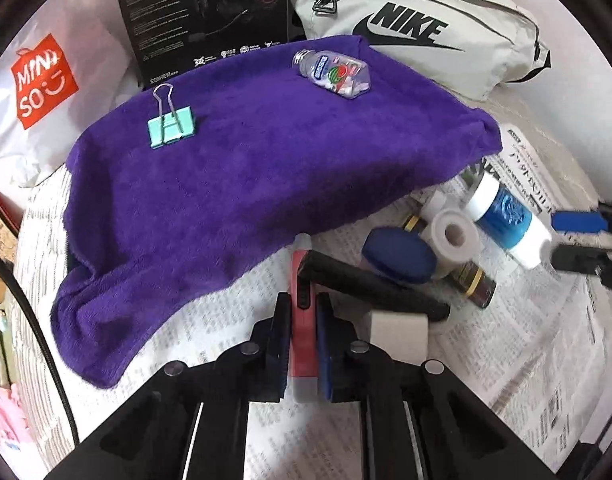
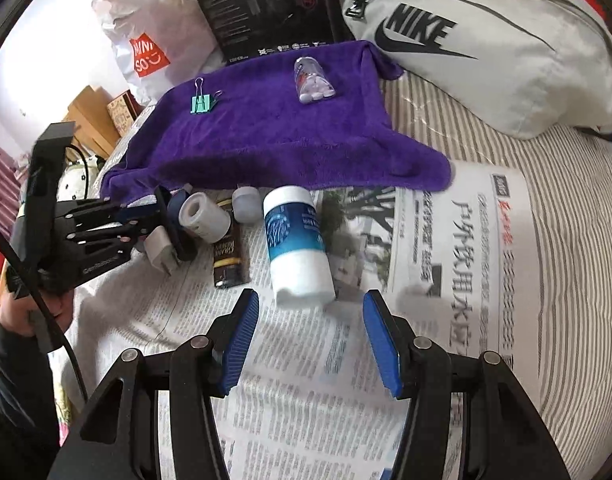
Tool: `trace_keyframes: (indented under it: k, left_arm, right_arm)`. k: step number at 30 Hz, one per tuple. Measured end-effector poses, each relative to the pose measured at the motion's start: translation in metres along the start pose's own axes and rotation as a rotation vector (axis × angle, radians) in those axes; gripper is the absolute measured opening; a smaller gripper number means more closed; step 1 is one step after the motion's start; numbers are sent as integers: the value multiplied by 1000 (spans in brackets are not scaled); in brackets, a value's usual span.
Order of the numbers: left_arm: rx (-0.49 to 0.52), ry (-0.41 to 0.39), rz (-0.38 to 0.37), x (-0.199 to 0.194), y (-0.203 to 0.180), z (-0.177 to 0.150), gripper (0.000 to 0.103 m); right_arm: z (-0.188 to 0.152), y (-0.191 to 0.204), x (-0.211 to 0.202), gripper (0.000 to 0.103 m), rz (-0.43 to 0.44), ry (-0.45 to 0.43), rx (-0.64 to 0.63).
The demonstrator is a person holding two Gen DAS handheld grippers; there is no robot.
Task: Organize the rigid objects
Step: 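Grasp the pink marker with the left gripper while the right grasps the blue-white cylinder, then place the pink marker and blue-white cylinder on the towel and open both grippers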
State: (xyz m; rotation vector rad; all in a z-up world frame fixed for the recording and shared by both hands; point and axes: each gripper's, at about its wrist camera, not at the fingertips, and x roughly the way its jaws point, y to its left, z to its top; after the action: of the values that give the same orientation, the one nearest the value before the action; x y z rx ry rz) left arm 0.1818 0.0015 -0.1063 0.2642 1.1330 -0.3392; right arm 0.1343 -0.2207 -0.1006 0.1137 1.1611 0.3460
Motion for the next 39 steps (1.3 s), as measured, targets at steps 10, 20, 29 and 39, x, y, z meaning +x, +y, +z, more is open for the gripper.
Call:
trace_keyframes:
  k: [10,20,29,39]
  left_arm:
    - [-76,-22,-7,-3,13,-9,12]
    - [-68,-27,29,-5,4,-12,12]
    - [-88,-34,41,-4,4,-13,12]
    - [-158,-24,26,-28,18,-28,12]
  right_arm:
    - [20,17,41,50,-12,38,-118]
    - [22,21,45,37,-77,27,-171]
    - [17,17,43,38,-65,4,-159]
    - [16,5,19,37,-24,5,-101]
